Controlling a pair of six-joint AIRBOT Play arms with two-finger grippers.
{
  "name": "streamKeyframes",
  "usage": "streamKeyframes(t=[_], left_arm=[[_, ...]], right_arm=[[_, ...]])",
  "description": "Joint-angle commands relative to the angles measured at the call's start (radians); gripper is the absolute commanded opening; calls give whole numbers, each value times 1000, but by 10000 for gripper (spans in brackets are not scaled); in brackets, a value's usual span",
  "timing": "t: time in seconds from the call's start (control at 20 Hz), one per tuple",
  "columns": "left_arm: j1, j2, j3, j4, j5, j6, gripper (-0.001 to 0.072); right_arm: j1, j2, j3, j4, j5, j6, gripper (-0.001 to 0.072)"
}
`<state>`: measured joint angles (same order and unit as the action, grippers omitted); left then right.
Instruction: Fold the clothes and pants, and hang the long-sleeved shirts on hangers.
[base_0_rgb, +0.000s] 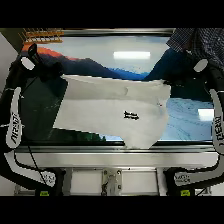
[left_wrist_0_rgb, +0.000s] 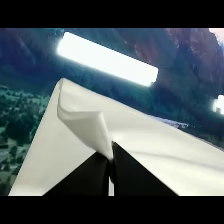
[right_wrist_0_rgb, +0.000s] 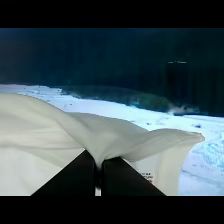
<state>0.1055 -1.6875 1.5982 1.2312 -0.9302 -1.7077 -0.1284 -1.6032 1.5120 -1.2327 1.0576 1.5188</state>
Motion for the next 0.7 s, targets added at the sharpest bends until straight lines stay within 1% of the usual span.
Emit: streamKeyframes(t=[0.0, 0.25, 0.45, 0.5, 0.55, 0.6, 0.65], left_arm=[[0, 13, -91, 35, 6, -2, 6], [-6, 60, -335, 31, 117, -1, 6], [-7, 59, -421, 30, 172, -2, 6], [-1, 59, -425, 26, 170, -2, 10], [6, 63, -424, 21, 166, -2, 191], [14, 74, -419, 11, 146, -2, 485], [32, 93, -408, 3, 120, -2, 552]], right_arm=[[13, 43, -90, -70, -6, 1, 9], [33, 130, -346, -64, -60, 5, 10], [54, 129, -433, -38, -93, 4, 16], [60, 129, -435, -34, -92, 4, 37], [61, 131, -435, -27, -91, 4, 187], [60, 143, -434, -22, -84, 4, 434], [55, 171, -434, -29, -70, 4, 536]])
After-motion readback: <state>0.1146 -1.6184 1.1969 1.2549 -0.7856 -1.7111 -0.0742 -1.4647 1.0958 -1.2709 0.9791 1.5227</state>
